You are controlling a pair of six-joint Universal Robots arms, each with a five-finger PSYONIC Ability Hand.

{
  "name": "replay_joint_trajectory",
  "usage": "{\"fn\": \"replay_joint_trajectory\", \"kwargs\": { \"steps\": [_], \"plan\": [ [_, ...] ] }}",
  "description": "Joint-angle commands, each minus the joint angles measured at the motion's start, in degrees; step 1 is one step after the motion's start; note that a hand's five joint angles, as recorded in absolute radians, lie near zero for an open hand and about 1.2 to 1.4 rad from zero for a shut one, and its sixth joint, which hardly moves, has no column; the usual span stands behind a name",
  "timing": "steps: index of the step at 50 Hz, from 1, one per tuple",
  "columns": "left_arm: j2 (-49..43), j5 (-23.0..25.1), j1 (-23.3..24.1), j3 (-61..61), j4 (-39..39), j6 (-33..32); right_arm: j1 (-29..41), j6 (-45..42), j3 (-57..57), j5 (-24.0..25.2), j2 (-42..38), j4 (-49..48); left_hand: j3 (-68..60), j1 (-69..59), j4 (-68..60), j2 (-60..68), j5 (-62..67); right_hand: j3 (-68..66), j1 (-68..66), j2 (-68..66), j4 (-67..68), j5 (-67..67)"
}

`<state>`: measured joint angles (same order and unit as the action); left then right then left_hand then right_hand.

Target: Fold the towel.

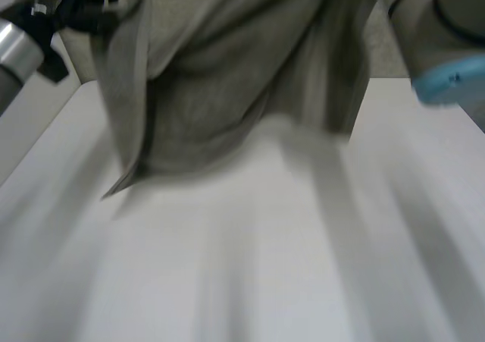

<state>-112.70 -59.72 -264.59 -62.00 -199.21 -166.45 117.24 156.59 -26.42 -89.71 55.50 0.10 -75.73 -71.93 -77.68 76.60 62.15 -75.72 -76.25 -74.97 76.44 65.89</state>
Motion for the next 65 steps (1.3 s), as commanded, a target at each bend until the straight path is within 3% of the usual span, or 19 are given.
{"fn": "replay_joint_trajectory", "kwargs": {
  "steps": [1, 7, 15, 21, 28, 30, 32, 33, 34, 35, 36, 38, 48, 56, 58, 59, 62, 64, 65],
  "plan": [
    [0.2, -7.0, 1.6, 16.6, -5.1, 9.7, -0.3, 1.7, -5.7, -1.5, 4.3, -6.6, -4.1, -7.9, -2.2, 3.2, 7.7, -4.3, -3.8, -5.0, 3.6, 4.1],
    [0.4, -4.2, 0.8, 3.0, -10.8, 16.0, -0.7, 1.7, -23.4, 5.2, 9.5, -2.5, -3.5, -7.3, -1.5, 2.6, 7.0, -4.3, -3.8, -5.0, 3.6, 4.1],
    [0.3, 9.2, -3.0, -20.0, -23.0, 15.8, -4.8, 0.1, -53.2, 11.2, 14.6, -5.0, -2.8, -6.6, -0.8, 1.9, 6.4, -4.3, -3.8, -5.0, 3.6, 4.1],
    [-0.4, 14.9, -3.6, -34.0, -30.9, 15.9, -6.1, -2.2, -62.9, 11.4, 14.6, -9.4, -0.1, -3.9, 1.9, -0.8, 3.7, -4.3, -3.8, -5.0, 3.6, 4.1],
    [0.6, 18.6, -3.6, -38.3, -31.1, 16.2, -6.8, -3.0, -65.5, 11.1, 14.6, -10.4, 7.5, 3.7, 9.4, -8.4, -3.9, -4.3, -3.8, -5.0, 3.6, 4.1],
    [1.3, 18.8, -3.4, -38.7, -29.9, 16.2, -6.7, -3.0, -65.3, 11.0, 14.7, -10.4, 16.6, 12.8, 18.5, -17.4, -13.0, -4.3, -3.8, -5.0, 3.6, 4.1],
    [3.7, 18.8, -3.2, -38.9, -26.0, 16.0, -6.7, -3.0, -65.3, 10.9, 14.7, -10.1, 54.9, 51.1, 56.8, -55.8, -51.3, -4.3, -3.8, -5.0, 3.6, 4.1],
    [3.7, 18.8, -3.2, -38.9, -26.0, 16.0, -6.6, -2.9, -65.4, 10.7, 14.7, -10.1, 55.1, 51.3, 57.0, -56.0, -51.5, -2.3, -1.8, -3.1, 1.6, 2.2],
    [4.8, 18.8, -3.3, -38.8, -24.2, 16.0, -6.5, -2.9, -65.5, 10.6, 14.7, -10.1, 65.4, 61.6, 67.4, -66.3, -61.8, 21.7, 22.2, 20.9, -22.4, -21.8],
    [5.5, 18.8, -3.4, -38.6, -22.6, 16.0, -6.5, -2.9, -65.5, 10.6, 14.7, -10.1, 65.0, 61.2, 67.0, -65.9, -61.4, 21.9, 22.4, 21.1, -22.6, -22.1],
    [5.5, 18.8, -3.4, -38.5, -22.6, 16.0, -6.3, -2.8, -65.4, 10.3, 14.6, -10.1, 65.0, 61.2, 67.0, -65.9, -61.4, 49.9, 50.4, 49.1, -50.6, -50.0],
    [6.0, 18.8, -3.4, -38.0, -21.2, 16.0, -6.2, -2.8, -65.3, 10.1, 14.5, -9.9, 64.8, 61.0, 66.8, -65.7, -61.3, 59.1, 59.7, 58.4, -59.9, -59.3],
    [13.6, 18.7, -6.1, -33.8, -11.4, 16.1, -6.0, -2.7, -65.4, 9.8, 12.9, -9.9, 64.0, 60.2, 65.9, -64.9, -60.4, 63.6, 64.1, 62.9, -64.3, -63.8],
    [19.4, 13.7, -2.2, -35.0, 0.3, 12.3, -5.7, -2.6, -66.0, 9.7, 12.2, -10.1, 61.0, 57.2, 62.9, -61.8, -57.4, 63.6, 64.1, 62.9, -64.3, -63.8],
    [19.4, 7.3, 4.6, -36.1, 3.8, 5.0, -5.8, -2.6, -66.0, 9.6, 12.0, -10.2, 59.8, 56.0, 61.7, -60.7, -56.2, 63.6, 64.1, 62.9, -64.3, -63.8],
    [19.4, 7.2, 4.6, -36.1, 3.8, 5.0, -5.8, -2.6, -66.1, 9.7, 11.7, -10.2, 59.8, 56.0, 61.7, -60.7, -56.2, 63.6, 64.1, 62.9, -64.3, -63.8],
    [18.7, -1.6, 10.1, -36.8, 6.5, -4.8, -5.8, -2.6, -66.2, 9.6, 11.4, -10.2, 58.3, 54.5, 60.2, -59.2, -54.7, 63.6, 64.1, 62.9, -64.3, -63.8],
    [16.3, -11.8, 14.6, -36.6, 7.8, -13.8, -5.7, -2.6, -66.3, 8.9, 10.9, -10.2, 57.3, 53.5, 59.2, -58.1, -53.7, 63.6, 64.1, 62.9, -64.3, -63.8],
    [16.3, -11.8, 14.6, -36.6, 7.8, -13.8, -5.7, -2.6, -66.3, 8.9, 10.9, -10.2, 57.3, 53.5, 59.2, -58.1, -53.7, 63.6, 64.1, 62.9, -64.3, -63.8]
  ]
}}
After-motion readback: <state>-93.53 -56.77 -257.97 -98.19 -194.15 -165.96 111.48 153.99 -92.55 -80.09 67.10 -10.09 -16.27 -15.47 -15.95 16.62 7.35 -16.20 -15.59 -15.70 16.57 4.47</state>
